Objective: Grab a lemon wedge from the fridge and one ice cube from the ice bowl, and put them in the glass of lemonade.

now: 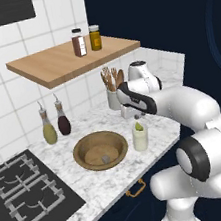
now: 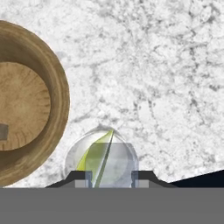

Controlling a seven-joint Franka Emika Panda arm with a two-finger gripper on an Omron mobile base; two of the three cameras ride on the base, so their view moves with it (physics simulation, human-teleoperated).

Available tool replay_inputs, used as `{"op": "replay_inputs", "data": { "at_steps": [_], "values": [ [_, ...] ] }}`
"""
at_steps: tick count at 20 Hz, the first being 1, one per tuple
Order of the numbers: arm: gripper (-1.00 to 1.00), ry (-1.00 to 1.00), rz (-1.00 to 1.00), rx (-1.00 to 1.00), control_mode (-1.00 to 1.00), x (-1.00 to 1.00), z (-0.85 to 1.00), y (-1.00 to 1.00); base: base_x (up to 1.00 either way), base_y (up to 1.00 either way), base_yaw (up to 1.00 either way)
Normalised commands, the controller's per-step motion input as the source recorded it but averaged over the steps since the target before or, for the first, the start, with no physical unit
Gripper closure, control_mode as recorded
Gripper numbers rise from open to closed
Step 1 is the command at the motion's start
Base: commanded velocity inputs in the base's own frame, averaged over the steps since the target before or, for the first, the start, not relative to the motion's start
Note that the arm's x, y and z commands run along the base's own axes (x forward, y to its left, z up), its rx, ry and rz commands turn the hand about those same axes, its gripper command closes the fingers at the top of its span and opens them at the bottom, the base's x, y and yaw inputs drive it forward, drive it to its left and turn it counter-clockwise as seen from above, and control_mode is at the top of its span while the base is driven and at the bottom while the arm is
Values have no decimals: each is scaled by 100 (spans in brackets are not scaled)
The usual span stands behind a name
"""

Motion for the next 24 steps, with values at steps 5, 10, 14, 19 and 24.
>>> {"op": "replay_inputs", "data": {
  "at_steps": [5, 10, 14, 19, 24],
  "values": [
    [100, -1, 0, 2, -100, -39, 0, -8, 0, 0, 0],
    [100, 0, 0, 1, -100, -20, 1, 0, 0, 0, 0],
    [100, 1, 0, 0, -100, 7, 0, -19, 0, 0, 0],
    [100, 3, 0, 0, -100, 7, 2, -4, 0, 0, 0],
    [100, 2, 0, 0, -100, 0, 4, 8, 0, 0, 0]
  ]
}}
